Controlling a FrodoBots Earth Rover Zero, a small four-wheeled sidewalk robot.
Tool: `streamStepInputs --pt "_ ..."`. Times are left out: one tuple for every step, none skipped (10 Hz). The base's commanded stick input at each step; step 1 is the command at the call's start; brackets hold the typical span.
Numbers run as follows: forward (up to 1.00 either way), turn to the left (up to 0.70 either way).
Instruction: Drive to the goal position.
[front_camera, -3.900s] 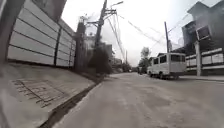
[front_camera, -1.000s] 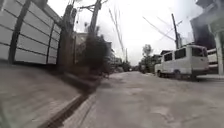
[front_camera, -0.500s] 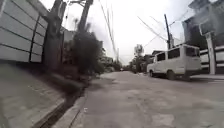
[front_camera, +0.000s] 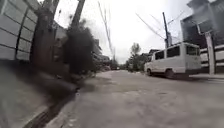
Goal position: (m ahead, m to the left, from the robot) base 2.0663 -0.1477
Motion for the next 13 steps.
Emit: streamStepInputs --pt "0.70 0.00" --pt "0.70 0.00" --pt "0.70 0.00" --pt "0.70 0.00" --pt "0.70 0.00" --pt "0.70 0.00" --pt "0.70 0.00" --pt "0.70 0.00" --pt "0.70 0.00" --pt "0.70 0.00" --pt "0.70 0.00" --pt "0.70 0.00" --pt "0.70 0.00"
